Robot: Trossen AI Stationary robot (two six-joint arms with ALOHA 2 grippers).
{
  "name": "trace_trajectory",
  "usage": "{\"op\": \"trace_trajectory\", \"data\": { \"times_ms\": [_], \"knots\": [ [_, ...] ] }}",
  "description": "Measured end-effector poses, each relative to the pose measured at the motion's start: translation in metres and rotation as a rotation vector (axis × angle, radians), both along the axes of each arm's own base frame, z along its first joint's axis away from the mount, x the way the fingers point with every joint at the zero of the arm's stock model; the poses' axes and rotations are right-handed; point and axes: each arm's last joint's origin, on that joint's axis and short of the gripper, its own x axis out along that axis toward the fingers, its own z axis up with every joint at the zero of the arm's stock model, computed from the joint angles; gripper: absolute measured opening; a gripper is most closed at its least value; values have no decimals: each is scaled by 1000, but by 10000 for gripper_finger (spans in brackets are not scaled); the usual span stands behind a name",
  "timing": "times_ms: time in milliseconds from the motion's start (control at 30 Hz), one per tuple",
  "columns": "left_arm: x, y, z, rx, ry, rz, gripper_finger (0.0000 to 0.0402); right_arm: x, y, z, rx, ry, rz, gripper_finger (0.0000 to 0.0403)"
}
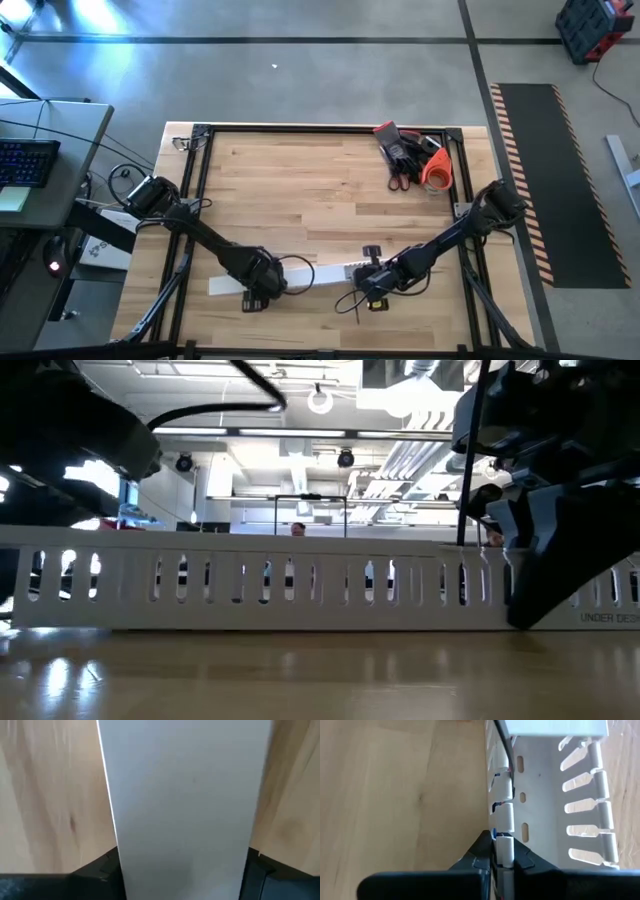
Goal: Ziptie cables
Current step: Close the white cable duct
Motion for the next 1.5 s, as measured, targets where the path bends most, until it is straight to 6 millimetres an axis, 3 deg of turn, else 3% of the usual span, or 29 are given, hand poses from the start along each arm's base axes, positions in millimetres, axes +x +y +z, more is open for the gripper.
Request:
{"op": "trace_trajectory", "data": {
  "times_ms": [133, 400, 800, 900, 1033, 1233, 1500],
  "knots": [
    [-6, 2, 6, 41, 90, 18, 213, 0, 0, 0, -2, 2, -1, 0],
    [-16, -11, 8, 113, 46, 2, 212, -2, 0, -1, 0, 15, -1, 0],
    [-3, -11, -3, 138, -47, 22, 195, -1, 2, -1, 4, -4, 16, 6],
    [-3, -11, -3, 167, -53, 15, 203, -3, 2, -1, -4, 2, 7, 32],
    [-8, -11, -2, 224, -43, 5, 214, -7, -3, 7, -6, 21, -48, 104],
    [-11, -14, 0, 204, -38, -11, 219, -17, 1, 37, -7, -75, -42, 201],
    [-14, -16, 3, 241, -77, -12, 222, -39, 25, 67, -146, -339, -61, 211]
  ]
}}
